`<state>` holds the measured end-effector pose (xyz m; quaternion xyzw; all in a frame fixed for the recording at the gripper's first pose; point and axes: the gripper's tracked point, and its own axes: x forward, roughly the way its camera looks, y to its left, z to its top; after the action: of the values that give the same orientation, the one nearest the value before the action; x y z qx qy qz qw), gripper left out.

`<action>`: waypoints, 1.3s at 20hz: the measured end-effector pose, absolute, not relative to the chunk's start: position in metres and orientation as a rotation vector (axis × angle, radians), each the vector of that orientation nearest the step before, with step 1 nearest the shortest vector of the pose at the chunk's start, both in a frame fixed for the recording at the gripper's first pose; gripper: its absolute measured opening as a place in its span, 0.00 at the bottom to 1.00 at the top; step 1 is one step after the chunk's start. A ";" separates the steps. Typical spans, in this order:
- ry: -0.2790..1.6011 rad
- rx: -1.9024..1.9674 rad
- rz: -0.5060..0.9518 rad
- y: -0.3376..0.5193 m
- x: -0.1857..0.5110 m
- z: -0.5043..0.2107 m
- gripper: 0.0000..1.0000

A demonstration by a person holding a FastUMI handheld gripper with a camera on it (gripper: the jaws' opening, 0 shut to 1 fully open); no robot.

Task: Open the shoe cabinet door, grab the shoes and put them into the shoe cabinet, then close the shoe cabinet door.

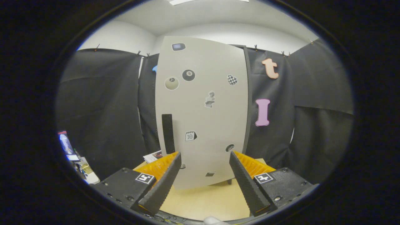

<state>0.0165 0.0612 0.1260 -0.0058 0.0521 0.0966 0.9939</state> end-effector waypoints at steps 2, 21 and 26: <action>0.094 -0.003 0.175 0.052 0.008 0.135 1.00; -0.004 0.052 0.035 -0.009 -0.073 0.205 1.00; 0.004 0.057 0.039 -0.009 -0.079 0.203 1.00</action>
<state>-0.0790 -0.0086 0.2032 0.0285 0.0018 0.0195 0.9994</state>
